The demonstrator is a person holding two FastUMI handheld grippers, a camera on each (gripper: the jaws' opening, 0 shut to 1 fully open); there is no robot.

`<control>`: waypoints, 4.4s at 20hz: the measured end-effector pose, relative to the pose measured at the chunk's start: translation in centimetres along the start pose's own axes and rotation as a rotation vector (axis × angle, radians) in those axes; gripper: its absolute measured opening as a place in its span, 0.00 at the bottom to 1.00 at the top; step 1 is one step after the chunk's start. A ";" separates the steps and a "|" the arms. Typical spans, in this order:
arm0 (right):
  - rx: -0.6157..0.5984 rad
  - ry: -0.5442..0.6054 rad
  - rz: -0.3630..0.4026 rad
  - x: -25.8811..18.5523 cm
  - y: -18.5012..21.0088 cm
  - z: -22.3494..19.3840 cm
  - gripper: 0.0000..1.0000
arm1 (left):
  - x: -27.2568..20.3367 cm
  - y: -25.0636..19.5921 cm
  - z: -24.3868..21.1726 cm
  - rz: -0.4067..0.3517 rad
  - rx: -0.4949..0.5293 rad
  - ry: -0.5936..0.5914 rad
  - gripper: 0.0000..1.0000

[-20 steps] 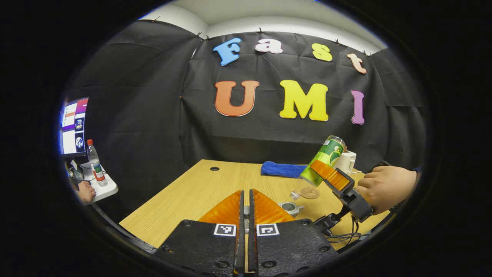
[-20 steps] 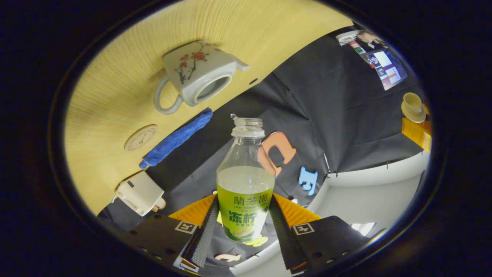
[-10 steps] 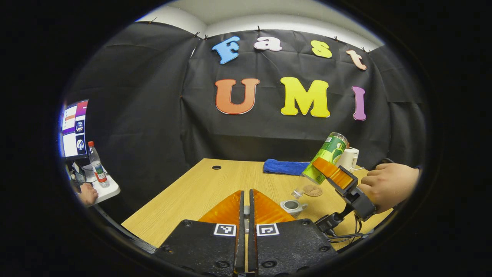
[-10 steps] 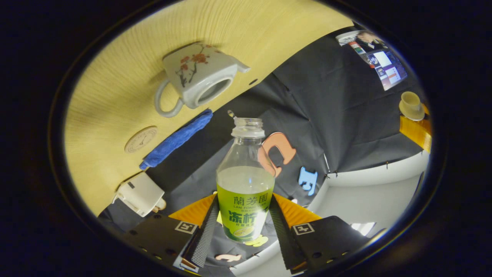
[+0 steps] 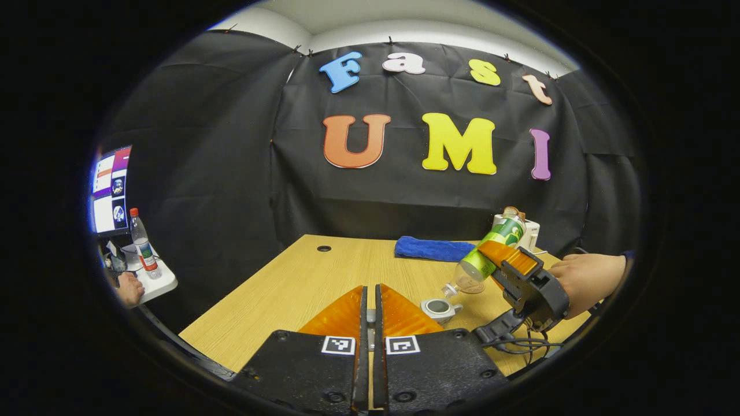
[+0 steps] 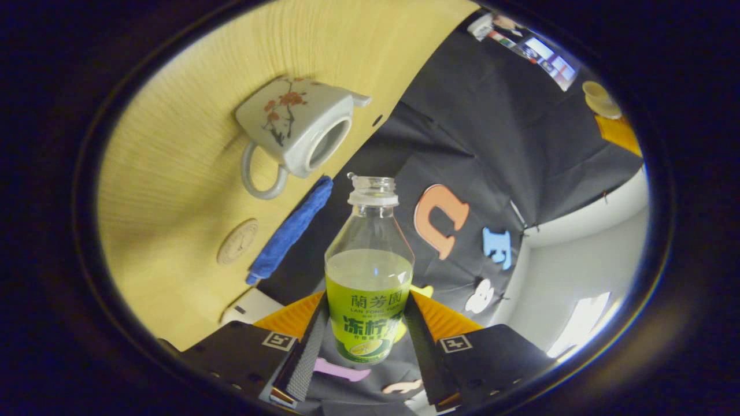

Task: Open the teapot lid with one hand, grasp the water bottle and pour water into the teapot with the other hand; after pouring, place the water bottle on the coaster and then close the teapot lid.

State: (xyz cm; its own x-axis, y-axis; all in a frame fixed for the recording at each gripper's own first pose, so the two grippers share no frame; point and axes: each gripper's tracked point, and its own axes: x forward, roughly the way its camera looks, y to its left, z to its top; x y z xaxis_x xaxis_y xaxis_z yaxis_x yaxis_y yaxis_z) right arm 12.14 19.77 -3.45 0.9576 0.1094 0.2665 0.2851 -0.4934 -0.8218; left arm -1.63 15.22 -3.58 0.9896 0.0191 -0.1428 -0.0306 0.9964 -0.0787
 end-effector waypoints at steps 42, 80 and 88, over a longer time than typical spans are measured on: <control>2.087 0.288 0.448 10.7 9.3 -4.0 0.74 | -0.1 -0.4 0.6 -0.045 -0.045 -0.041 0.05; 2.070 0.132 0.243 -8.6 6.0 -19.4 0.94 | 12.0 -13.5 -3.7 -0.228 -0.008 -0.080 0.05; 2.103 0.128 0.209 -8.9 6.3 -20.4 0.94 | 15.8 -12.8 -7.7 -0.141 -0.035 0.013 0.05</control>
State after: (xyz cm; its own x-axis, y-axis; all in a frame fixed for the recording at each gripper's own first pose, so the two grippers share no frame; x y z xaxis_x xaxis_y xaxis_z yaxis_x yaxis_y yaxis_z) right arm 4.53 -1.89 -0.70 0.9922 0.1044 0.0682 -0.1042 0.9945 -0.0072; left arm 13.27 2.16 -12.42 0.9825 -0.1224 -0.1404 0.1037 0.9856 -0.1336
